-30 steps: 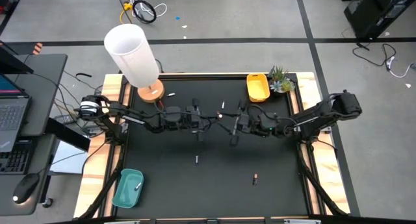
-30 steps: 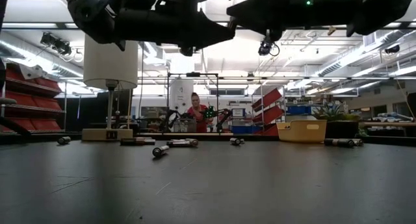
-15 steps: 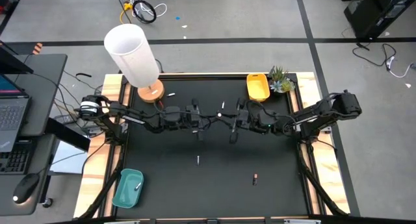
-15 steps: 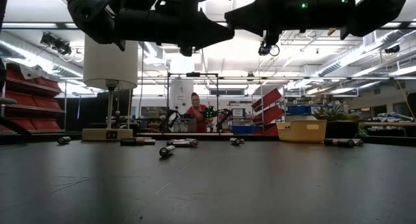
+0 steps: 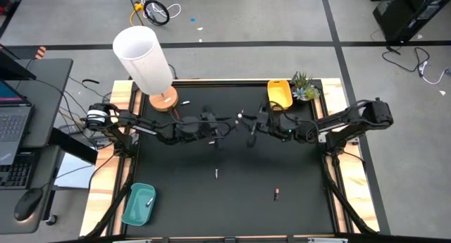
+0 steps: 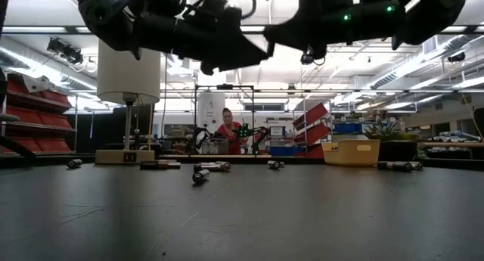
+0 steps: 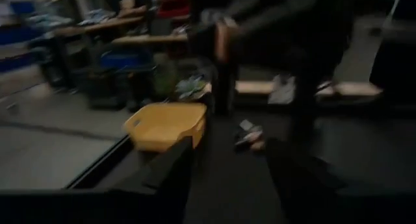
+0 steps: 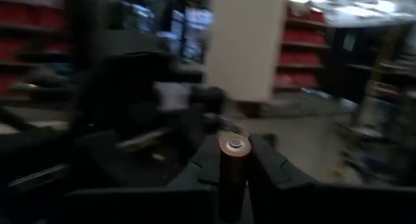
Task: Sort batteries
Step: Put the black battery into the yellow bin
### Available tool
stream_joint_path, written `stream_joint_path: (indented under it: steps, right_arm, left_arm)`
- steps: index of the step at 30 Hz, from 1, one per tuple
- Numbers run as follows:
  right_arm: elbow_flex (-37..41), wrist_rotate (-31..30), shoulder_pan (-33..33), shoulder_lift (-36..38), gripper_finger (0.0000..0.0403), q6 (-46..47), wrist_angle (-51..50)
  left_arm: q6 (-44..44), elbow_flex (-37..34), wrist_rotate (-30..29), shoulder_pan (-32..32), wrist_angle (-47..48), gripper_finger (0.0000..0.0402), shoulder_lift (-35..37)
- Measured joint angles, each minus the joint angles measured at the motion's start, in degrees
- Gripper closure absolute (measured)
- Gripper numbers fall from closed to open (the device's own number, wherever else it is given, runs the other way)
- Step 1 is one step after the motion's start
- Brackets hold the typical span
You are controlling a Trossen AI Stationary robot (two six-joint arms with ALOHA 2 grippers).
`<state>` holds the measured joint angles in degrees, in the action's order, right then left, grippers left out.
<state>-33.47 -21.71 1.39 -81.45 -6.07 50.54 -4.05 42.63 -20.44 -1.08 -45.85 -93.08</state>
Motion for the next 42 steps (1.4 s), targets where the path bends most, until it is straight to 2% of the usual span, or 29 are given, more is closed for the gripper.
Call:
stream_joint_path:
  steps: [4, 7, 12, 17, 20, 22, 28, 37, 42]
  right_arm:
    - [-0.12, -5.89, 4.2, 4.12, 0.0369, 1.48, -11.91]
    - [-2.77, -6.12, 9.5, 7.59, 0.0369, 4.66, -26.28]
    - [-9.77, -0.41, 20.19, 8.94, 0.0369, 8.8, -46.34]
    - [-15.28, 6.93, 31.03, 5.69, 0.0369, 11.08, -60.89]
    - [-16.81, 12.41, 35.76, 2.69, 0.0369, 11.12, -64.42]
    - [-17.18, 13.75, 37.81, 0.69, 0.0369, 11.04, -66.49]
    - [-17.18, 13.92, 41.32, -4.05, 0.0369, 11.06, -71.54]
    - [-17.2, 14.45, 44.71, -9.5, 0.0369, 13.86, -73.48]
    - [-17.2, 14.2, 44.95, -11.76, 0.0327, 13.93, -73.76]
  left_arm:
    - [2.98, 0.0, -3.36, -0.01, 6.44, 0.0167, 0.02]
    - [4.11, -0.02, -3.48, -0.02, 9.22, 0.0174, 0.02]
    - [4.17, -0.02, -3.48, -0.04, 9.27, 0.0195, 0.02]
    - [4.17, -0.02, -3.47, -0.04, 9.63, 0.0205, 0.02]
    - [3.49, -0.02, -3.46, -0.04, 9.79, 0.0207, 0.02]
    - [3.08, -0.02, -3.45, -0.04, 9.83, 0.0207, 0.02]
    - [2.88, -0.05, -3.39, -0.04, 11.13, 0.0207, 0.02]
    - [2.84, -0.68, -3.32, -0.04, 10.97, 0.0207, 0.02]
    - [2.84, -0.68, -3.31, -0.04, 11.03, 0.0207, 0.02]
